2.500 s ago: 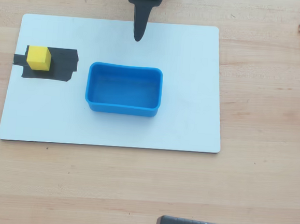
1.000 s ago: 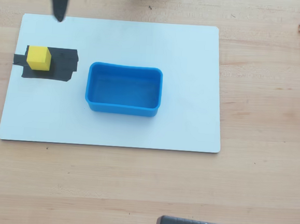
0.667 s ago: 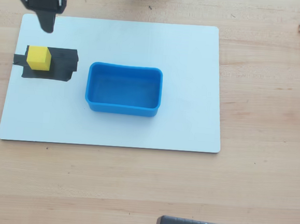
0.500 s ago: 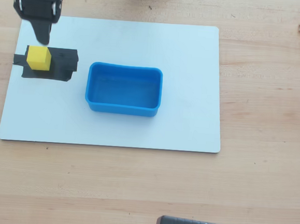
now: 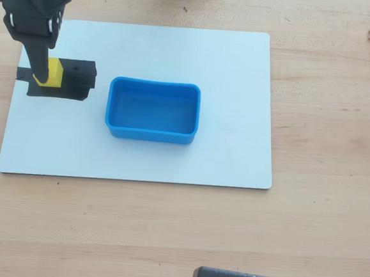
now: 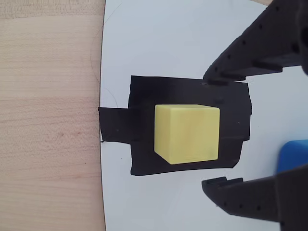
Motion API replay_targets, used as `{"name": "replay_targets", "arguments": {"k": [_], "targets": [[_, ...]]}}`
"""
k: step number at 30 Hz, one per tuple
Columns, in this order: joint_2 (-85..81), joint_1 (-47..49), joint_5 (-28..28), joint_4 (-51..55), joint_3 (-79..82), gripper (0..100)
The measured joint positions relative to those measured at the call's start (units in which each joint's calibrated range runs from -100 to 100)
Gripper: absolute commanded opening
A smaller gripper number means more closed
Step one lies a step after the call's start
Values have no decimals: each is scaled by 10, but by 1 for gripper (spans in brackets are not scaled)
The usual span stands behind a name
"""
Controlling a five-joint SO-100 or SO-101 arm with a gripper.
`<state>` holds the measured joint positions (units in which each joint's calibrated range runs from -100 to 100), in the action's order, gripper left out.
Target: Pick up yellow cube and drop it in the blue rectangular bin
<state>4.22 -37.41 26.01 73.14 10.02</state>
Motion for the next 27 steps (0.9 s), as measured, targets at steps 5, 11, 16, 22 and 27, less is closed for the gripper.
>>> {"name": "replay_targets", "arguments": {"k": [5,11,16,22,27], "targets": [[15,0,0,-11,-3,34],[36,-1,0,-21,-4,34],[52,-1,0,-32,-4,33],[72,-1,0,-48,-4,25],[77,-1,0,-52,-4,13]]}}
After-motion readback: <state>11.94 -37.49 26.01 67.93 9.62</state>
